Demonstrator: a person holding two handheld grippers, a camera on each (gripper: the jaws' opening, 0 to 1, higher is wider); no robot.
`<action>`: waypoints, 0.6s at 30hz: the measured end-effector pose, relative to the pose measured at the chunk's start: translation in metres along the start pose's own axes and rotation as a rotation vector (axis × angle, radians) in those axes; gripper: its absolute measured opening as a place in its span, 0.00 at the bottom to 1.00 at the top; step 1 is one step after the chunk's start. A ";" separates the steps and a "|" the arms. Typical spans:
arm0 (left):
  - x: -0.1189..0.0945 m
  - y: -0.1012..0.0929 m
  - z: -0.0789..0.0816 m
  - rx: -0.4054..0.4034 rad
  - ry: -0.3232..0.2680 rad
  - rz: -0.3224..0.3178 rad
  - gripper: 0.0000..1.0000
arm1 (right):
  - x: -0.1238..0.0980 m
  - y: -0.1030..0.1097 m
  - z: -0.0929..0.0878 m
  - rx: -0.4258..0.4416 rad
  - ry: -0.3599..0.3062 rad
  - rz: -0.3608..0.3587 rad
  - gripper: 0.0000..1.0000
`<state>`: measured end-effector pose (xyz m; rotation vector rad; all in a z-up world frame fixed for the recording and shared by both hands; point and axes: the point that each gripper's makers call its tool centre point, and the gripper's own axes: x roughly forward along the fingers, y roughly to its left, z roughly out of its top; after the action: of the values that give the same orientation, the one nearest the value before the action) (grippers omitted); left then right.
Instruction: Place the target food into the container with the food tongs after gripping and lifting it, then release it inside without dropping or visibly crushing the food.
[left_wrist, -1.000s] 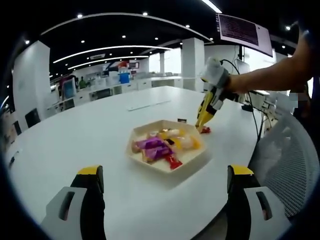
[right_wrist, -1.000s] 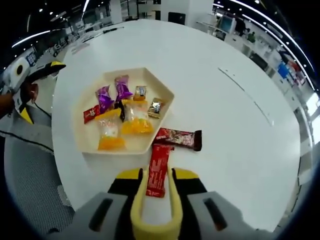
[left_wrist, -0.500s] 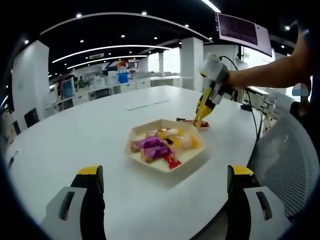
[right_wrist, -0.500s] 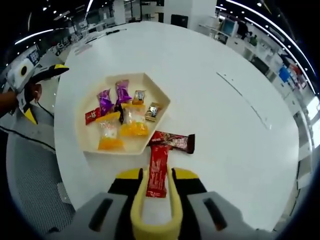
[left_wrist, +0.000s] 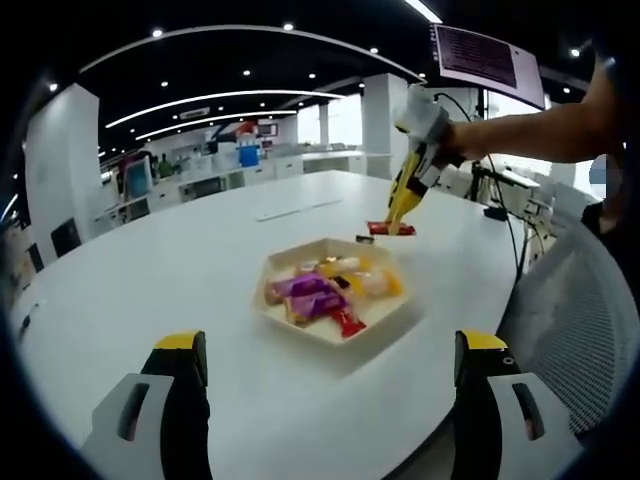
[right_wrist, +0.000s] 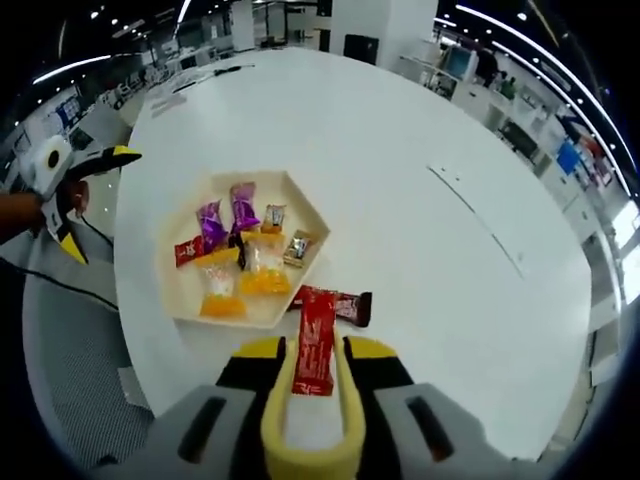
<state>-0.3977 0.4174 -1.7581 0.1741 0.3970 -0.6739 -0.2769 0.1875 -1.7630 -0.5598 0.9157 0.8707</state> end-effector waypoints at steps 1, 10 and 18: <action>0.000 0.000 0.000 -0.001 0.002 -0.001 1.00 | -0.001 0.003 0.004 -0.004 -0.001 0.001 0.21; 0.000 -0.001 0.000 -0.001 0.002 -0.003 1.00 | 0.008 0.022 0.033 -0.042 -0.019 0.037 0.21; 0.000 0.000 0.000 -0.003 0.000 -0.001 1.00 | 0.016 0.044 0.055 -0.070 -0.039 0.072 0.22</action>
<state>-0.3975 0.4175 -1.7583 0.1711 0.3978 -0.6738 -0.2843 0.2589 -1.7512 -0.5710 0.8767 0.9790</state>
